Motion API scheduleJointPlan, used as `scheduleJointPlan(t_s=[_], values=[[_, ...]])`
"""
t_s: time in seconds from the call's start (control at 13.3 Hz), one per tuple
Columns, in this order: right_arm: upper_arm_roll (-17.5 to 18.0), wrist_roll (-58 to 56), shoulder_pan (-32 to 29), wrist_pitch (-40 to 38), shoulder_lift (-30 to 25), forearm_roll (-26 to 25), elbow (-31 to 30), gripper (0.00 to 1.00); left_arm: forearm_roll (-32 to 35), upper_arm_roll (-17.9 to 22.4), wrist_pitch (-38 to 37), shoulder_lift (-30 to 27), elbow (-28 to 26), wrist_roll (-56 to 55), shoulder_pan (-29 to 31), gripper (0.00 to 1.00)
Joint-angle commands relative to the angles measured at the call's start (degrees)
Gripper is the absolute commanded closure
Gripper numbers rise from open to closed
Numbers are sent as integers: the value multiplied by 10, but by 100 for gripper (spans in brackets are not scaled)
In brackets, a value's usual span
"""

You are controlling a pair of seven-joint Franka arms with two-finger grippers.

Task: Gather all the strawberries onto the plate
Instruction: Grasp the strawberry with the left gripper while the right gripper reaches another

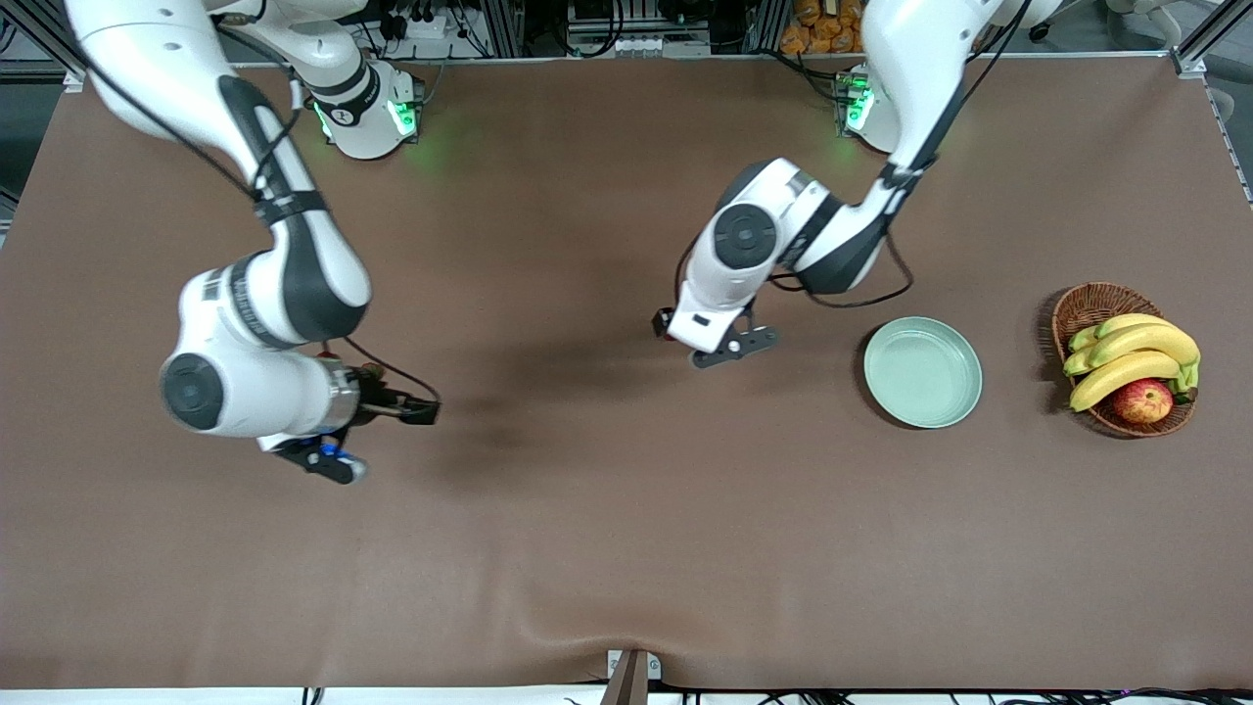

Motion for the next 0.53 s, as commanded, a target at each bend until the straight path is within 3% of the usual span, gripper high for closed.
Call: scheduleJointPlan(t_s=[0.0, 0.23, 0.45], values=[[16, -63, -57, 4, -15, -26, -58, 0, 25, 3, -4, 53, 38, -50, -10, 0], [16, -68, -65, 21, -9, -129, -95, 0, 26, 5, -4, 92, 70, -131, -33, 2], [16, -76, -77, 103, -2, -138, -144, 0, 27, 6, -4, 106, 66, -159, -36, 9]])
